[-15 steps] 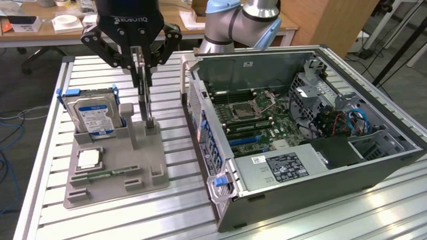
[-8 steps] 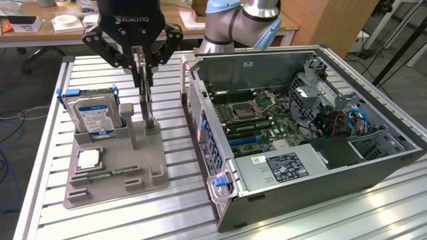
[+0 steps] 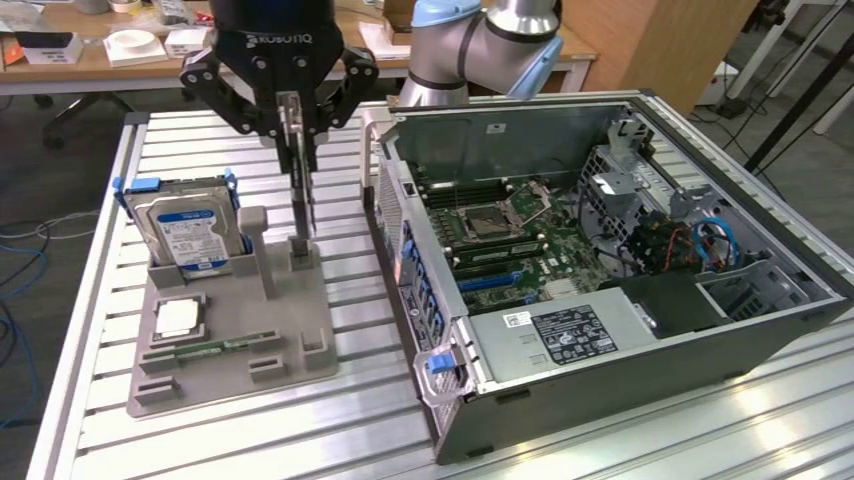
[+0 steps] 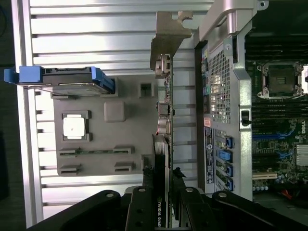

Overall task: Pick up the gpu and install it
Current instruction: 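Pick up the gpu and move the gpu toward the slot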

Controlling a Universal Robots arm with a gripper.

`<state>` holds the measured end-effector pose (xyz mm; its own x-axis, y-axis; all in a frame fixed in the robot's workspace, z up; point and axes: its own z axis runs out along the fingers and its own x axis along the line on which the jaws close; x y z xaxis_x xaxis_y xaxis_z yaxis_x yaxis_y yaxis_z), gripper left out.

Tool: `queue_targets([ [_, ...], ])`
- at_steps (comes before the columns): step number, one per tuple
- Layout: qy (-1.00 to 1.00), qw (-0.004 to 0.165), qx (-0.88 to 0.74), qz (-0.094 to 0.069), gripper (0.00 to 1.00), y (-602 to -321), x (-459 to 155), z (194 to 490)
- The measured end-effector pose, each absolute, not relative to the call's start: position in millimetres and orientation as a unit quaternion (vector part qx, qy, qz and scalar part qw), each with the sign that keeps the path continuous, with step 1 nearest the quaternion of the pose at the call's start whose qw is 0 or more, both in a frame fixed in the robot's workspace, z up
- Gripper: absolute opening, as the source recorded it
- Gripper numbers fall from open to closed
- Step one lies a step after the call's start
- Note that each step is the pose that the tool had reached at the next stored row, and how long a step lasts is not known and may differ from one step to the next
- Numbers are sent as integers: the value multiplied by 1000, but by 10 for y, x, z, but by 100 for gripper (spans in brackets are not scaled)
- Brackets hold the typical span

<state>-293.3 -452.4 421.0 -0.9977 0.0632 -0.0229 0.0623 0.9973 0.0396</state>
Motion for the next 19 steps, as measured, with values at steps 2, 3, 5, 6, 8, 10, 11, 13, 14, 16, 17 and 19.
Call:
queue_targets([
  [2, 999, 12, 31, 19, 26, -4524, -2908, 4209],
  [3, 999, 12, 31, 19, 26, -4524, -2896, 4209],
  [5, 999, 12, 31, 19, 26, -4524, -2880, 4209],
  [6, 999, 12, 31, 19, 26, -4524, -2880, 4209],
  [8, 999, 12, 31, 19, 26, -4524, -2880, 4209],
  [10, 999, 12, 31, 19, 26, -4524, -2880, 4209],
  [11, 999, 12, 31, 19, 26, -4524, -2880, 4209],
  [13, 999, 12, 31, 19, 26, -4524, -2878, 4209],
  [14, 999, 12, 31, 19, 26, -4524, -2876, 4209],
  [16, 999, 12, 31, 19, 26, -4524, -2866, 4209],
  [17, 999, 12, 31, 19, 26, -4524, -2859, 4209],
  [19, 999, 12, 31, 19, 26, -4524, -2844, 4209],
])
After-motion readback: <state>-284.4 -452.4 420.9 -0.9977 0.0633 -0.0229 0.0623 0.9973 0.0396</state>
